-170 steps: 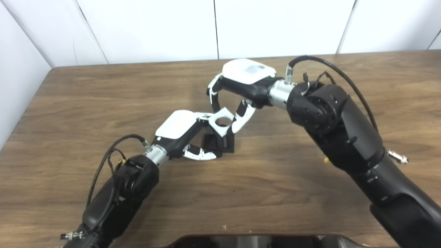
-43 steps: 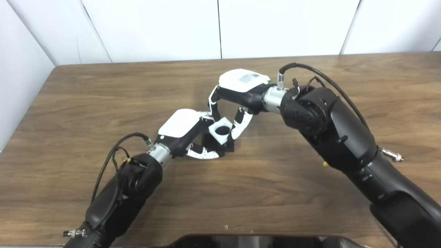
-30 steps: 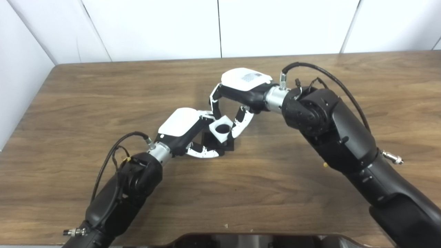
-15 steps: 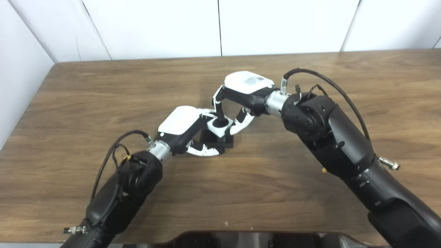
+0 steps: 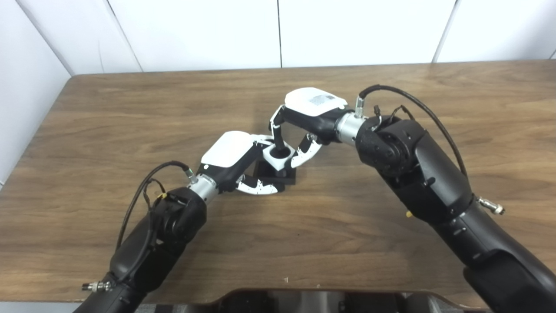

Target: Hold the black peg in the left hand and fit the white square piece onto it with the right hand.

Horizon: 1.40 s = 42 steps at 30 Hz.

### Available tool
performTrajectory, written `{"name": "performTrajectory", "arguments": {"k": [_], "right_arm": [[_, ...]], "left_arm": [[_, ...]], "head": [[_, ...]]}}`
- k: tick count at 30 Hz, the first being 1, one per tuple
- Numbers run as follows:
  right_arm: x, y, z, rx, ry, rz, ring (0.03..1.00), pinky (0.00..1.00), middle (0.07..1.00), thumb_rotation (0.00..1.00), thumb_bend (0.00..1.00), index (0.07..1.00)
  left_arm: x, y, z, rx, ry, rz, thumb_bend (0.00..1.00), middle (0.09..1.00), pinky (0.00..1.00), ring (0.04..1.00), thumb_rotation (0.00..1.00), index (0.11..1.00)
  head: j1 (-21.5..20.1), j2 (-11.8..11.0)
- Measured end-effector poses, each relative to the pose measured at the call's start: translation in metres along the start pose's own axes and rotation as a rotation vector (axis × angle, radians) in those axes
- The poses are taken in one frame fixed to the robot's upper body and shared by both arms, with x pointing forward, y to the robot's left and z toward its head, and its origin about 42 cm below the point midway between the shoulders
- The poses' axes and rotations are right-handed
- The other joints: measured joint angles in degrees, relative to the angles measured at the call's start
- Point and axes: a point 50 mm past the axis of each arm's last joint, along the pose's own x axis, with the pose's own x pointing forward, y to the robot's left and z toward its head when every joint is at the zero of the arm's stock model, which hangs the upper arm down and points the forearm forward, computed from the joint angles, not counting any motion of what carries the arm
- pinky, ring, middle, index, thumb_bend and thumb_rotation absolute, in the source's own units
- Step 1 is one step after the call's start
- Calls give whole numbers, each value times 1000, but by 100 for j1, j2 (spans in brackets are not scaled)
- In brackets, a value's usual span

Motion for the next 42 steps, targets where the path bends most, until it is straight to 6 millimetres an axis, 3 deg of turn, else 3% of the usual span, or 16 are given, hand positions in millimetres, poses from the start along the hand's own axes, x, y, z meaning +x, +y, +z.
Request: {"name": "performTrajectory", "arguments": {"k": [3, 4, 6, 8, 12, 21, 28, 32, 42], "right_arm": [[0, 0, 0, 3, -1, 3, 860, 818, 800, 167, 514, 493], [0, 0, -1, 7, -4, 8, 864, 813, 815, 331, 714, 598], [-1, -2, -2, 9, -9, 21, 877, 823, 856, 495, 926, 757], [-1, -4, -3, 7, -14, 33, 883, 828, 880, 538, 989, 839], [-2, -5, -5, 11, -16, 38, 885, 833, 887, 518, 1000, 872], [-2, -5, -6, 20, -17, 37, 883, 840, 882, 435, 996, 847], [-3, -6, -8, 28, -15, 26, 870, 831, 874, 434, 998, 833], [-5, -8, -11, 58, -16, 9, 857, 774, 869, 454, 988, 831], [-30, -40, -32, 236, -5, -143, 841, 681, 872, 489, 990, 817]], "left_arm": [[0, 0, 0, 0, 0, 0, 794, 856, 843, 841, 262, 568], [0, 0, 0, 0, 0, 0, 794, 857, 841, 840, 262, 569], [0, 0, 0, 0, 0, -1, 795, 854, 836, 835, 259, 569], [0, 0, 0, 0, 0, -1, 794, 854, 838, 833, 256, 570], [0, 0, 0, 0, 0, -1, 794, 854, 842, 832, 251, 567], [0, 0, 0, 1, -1, -1, 788, 853, 834, 831, 249, 571], [0, 0, 0, 1, -1, 0, 795, 850, 823, 826, 251, 570], [1, 1, 0, 1, -1, 1, 792, 852, 828, 829, 255, 567], [1, 0, 0, 1, -1, 1, 789, 852, 832, 832, 246, 570]], "head": [[-9, -9], [-9, -9], [-9, -9], [-9, -9], [-18, -18], [-18, -35], [-9, -35], [-9, -35], [-18, -44]]}}
